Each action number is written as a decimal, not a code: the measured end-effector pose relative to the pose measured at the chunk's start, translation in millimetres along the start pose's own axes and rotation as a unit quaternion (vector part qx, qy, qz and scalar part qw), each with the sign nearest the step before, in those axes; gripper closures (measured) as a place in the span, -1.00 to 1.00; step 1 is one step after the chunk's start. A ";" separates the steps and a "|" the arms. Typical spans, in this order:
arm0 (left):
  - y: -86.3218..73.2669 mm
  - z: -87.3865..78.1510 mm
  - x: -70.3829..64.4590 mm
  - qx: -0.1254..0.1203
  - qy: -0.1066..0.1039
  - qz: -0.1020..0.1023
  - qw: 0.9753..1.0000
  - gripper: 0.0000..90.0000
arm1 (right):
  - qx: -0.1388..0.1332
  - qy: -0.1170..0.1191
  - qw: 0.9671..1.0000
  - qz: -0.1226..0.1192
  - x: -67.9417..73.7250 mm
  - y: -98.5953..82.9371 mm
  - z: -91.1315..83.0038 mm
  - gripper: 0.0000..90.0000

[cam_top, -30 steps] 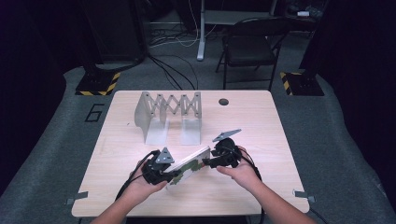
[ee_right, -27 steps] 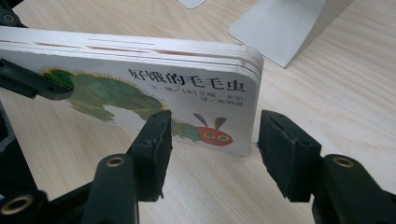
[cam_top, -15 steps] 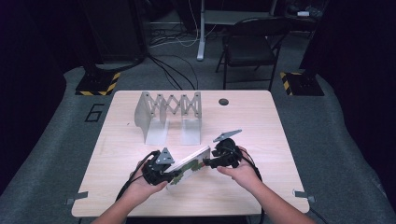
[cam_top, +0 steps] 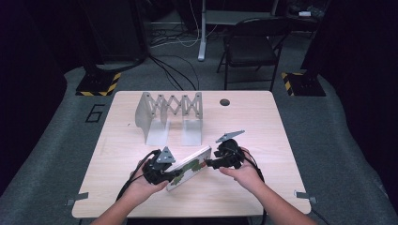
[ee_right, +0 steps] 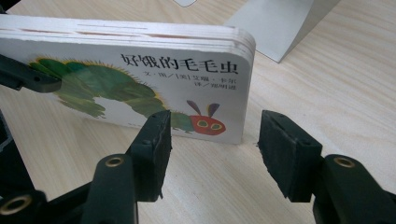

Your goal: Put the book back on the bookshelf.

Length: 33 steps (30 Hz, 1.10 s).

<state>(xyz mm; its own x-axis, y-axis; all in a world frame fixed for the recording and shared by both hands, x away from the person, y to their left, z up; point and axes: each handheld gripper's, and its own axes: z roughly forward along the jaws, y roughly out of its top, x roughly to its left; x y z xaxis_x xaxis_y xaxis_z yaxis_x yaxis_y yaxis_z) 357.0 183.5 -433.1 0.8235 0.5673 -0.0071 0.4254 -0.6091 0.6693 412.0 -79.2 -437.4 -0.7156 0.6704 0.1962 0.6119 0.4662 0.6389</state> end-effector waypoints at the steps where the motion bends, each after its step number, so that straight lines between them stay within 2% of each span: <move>1: 0.0 -0.6 0.7 0.000 0.001 0.001 1.000 0.68 | 0.000 0.000 1.000 -0.001 -0.1 -0.1 -0.1 -0.02; 6: 1.0 -4.8 3.0 0.003 0.003 -0.002 1.000 0.68 | 0.000 0.003 1.000 -0.002 -0.8 -0.3 -0.9 -0.02; 8: 1.1 -6.3 3.3 0.001 0.010 -0.002 1.000 0.68 | 0.000 0.001 1.000 -0.004 -1.4 -0.4 -0.9 -0.02; 11: 1.5 -9.0 4.7 0.001 0.006 -0.004 1.000 0.68 | 0.001 0.001 1.000 -0.003 -1.3 -0.4 -0.9 -0.02; 12: 1.6 -9.4 4.6 -0.003 0.012 -0.004 1.000 0.68 | 0.000 0.001 1.000 -0.003 -1.4 -0.3 -0.8 -0.02; 18: 2.5 -13.1 6.8 -0.006 0.018 -0.009 1.000 0.68 | -0.001 0.001 1.000 -0.002 -1.0 -0.1 -0.9 -0.02; 19: 2.8 -14.3 7.7 -0.003 0.011 -0.010 1.000 0.68 | 0.000 -0.001 1.000 -0.002 -0.6 -0.1 -1.2 -0.02; 23: 2.9 -17.2 10.2 -0.010 0.023 -0.013 1.000 0.68 | 0.000 -0.001 1.000 0.002 -1.0 -0.2 -2.6 -0.03; 24: 3.0 -18.3 11.0 -0.010 0.020 -0.017 1.000 0.68 | 0.000 -0.002 1.000 0.004 -0.9 -0.2 -2.8 -0.03; 29: 4.0 -24.4 15.3 -0.015 0.029 -0.019 0.999 0.68 | 0.002 -0.003 1.000 -0.004 -3.0 -0.8 -4.3 -0.03; 33: 5.3 -29.3 18.8 -0.019 0.033 -0.025 0.999 0.68 | 0.000 -0.004 1.000 0.000 -2.7 -0.8 -4.6 -0.03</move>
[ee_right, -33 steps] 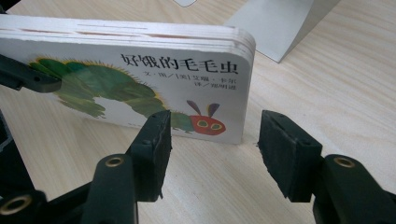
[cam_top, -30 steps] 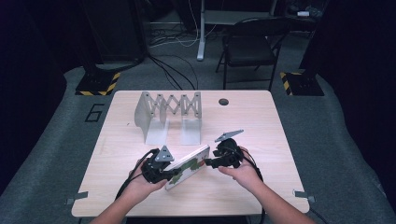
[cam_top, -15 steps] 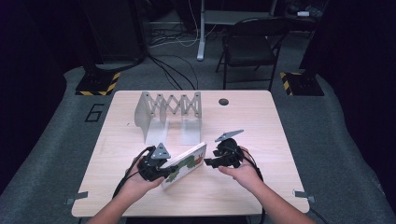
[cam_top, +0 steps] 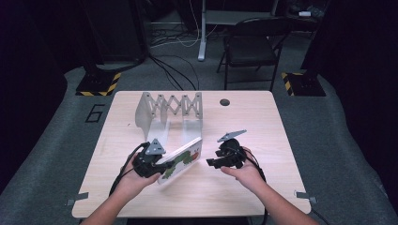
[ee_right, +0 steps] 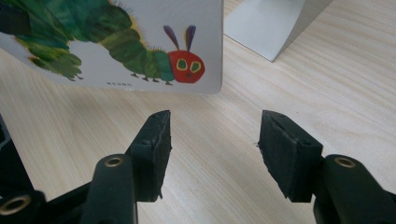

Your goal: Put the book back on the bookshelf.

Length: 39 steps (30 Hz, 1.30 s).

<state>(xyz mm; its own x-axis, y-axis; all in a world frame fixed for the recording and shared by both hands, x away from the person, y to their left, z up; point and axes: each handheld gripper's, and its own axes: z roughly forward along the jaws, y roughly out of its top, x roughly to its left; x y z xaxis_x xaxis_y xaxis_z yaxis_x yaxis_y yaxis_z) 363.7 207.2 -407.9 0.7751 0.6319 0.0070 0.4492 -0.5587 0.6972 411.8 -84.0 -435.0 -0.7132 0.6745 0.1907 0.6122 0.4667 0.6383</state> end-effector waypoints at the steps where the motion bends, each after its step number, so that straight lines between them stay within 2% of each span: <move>1: 0.3 -1.1 1.0 0.000 -0.002 -0.003 1.000 0.68 | 0.000 0.000 1.000 -0.002 -0.1 0.0 0.0 -0.03; 4: 1.1 -4.9 4.6 -0.002 0.008 -0.004 1.000 0.68 | 0.000 0.001 1.000 -0.003 -0.3 0.1 0.3 -0.03; 17: -1.3 -17.9 17.0 -0.012 0.026 -0.024 0.999 0.68 | 0.002 -0.003 1.000 -0.002 -0.6 0.2 -1.0 -0.03; 19: -1.8 -20.9 20.2 -0.009 0.024 -0.026 0.999 0.68 | 0.002 -0.002 1.000 0.005 0.3 0.0 -1.1 -0.03; 20: -2.2 -22.2 21.9 -0.008 0.025 -0.026 0.999 0.68 | 0.001 -0.002 1.000 0.000 -0.7 -0.4 -0.7 -0.03; 27: -6.2 -31.1 31.2 -0.014 0.043 -0.034 0.998 0.68 | 0.002 -0.003 1.000 0.004 -2.4 -2.7 -0.3 -0.03; 39: -13.0 -42.6 43.6 -0.017 0.062 -0.052 0.997 0.68 | 0.001 -0.006 1.000 0.006 -2.6 -3.1 -0.1 -0.04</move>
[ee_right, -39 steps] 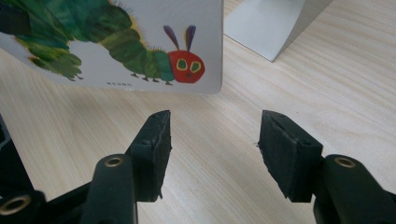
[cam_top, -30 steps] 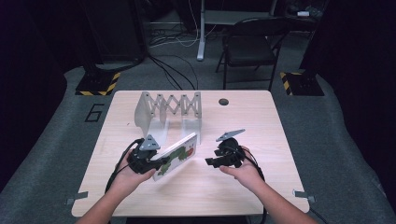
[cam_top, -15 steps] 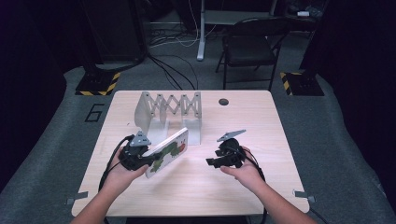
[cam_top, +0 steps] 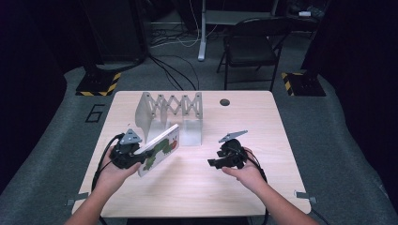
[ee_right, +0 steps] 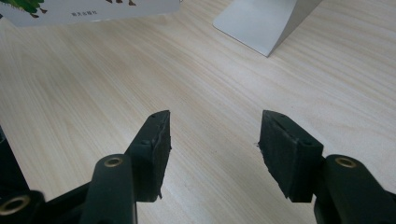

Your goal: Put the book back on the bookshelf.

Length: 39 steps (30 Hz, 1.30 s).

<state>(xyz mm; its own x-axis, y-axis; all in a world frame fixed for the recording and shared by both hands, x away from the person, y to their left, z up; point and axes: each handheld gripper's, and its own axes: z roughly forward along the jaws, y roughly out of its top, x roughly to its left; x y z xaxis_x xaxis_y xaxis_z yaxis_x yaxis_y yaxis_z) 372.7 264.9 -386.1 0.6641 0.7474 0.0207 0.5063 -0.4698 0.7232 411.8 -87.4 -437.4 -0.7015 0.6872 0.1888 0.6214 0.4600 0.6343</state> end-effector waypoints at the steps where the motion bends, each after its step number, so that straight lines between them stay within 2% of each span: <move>1: -0.7 -0.8 1.6 -0.002 0.003 -0.002 1.000 0.68 | 0.000 0.000 1.000 0.001 0.2 0.0 0.0 -0.04; 9: -5.1 -5.4 10.8 -0.009 0.014 -0.019 1.000 0.68 | 0.006 0.002 1.000 0.004 0.0 -0.8 0.0 -0.04; 11: -5.8 -7.0 13.4 -0.007 0.014 -0.019 1.000 0.68 | 0.001 0.001 1.000 -0.003 -1.2 -0.9 0.8 -0.04; 12: -6.1 -7.6 14.1 -0.007 0.016 -0.022 1.000 0.68 | 0.004 -0.001 1.000 0.006 0.1 -1.2 0.3 -0.04; 18: -7.9 -11.7 19.4 -0.008 0.023 -0.033 0.999 0.68 | 0.004 0.000 1.000 -0.004 -1.3 -1.2 0.8 -0.04; 29: -12.0 -15.8 27.6 -0.018 0.040 -0.048 0.998 0.68 | 0.004 0.000 1.000 -0.003 -1.1 -1.4 1.5 -0.04; 39: -12.8 -17.7 34.2 -0.014 0.048 -0.057 0.997 0.68 | 0.003 0.001 1.000 -0.003 -1.1 -1.5 1.3 -0.04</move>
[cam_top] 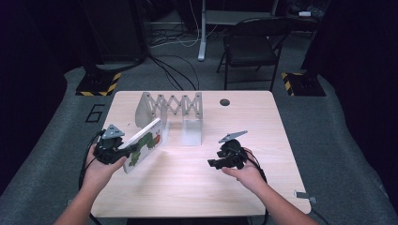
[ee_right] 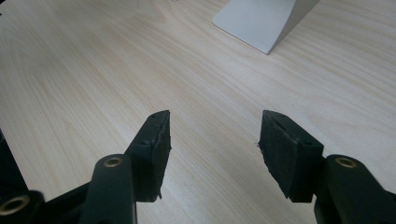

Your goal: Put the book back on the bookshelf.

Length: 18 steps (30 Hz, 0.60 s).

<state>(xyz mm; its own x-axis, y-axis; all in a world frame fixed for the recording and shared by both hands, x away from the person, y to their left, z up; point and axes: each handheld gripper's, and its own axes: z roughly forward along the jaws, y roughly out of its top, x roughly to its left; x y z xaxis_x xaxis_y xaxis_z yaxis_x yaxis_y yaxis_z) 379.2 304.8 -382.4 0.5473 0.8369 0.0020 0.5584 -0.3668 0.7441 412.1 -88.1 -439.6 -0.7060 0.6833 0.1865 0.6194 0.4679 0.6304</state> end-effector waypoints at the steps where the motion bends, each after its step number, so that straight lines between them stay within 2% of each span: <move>1: -0.1 0.7 1.0 -0.005 0.003 0.000 1.000 0.68 | 0.000 0.000 1.000 0.000 -0.1 0.0 -0.1 -0.04; 3: 0.2 -0.3 2.6 0.001 0.002 -0.003 1.000 0.68 | -0.002 -0.001 1.000 0.000 -0.5 -0.2 0.1 -0.04; 10: 0.5 1.4 6.8 -0.008 0.014 -0.015 1.000 0.68 | 0.001 0.000 1.000 0.004 0.1 -0.5 0.6 -0.04; 18: 2.9 6.4 11.7 -0.002 0.023 -0.024 0.999 0.68 | 0.002 0.000 1.000 0.003 0.0 -0.6 1.0 -0.04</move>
<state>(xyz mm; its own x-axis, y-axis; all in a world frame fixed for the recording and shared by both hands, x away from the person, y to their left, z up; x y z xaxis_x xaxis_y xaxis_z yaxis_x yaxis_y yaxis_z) 391.2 310.9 -384.5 0.4914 0.8709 -0.0033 0.5804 -0.3247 0.7468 412.0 -87.8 -440.7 -0.7022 0.6859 0.1908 0.6249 0.4655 0.6267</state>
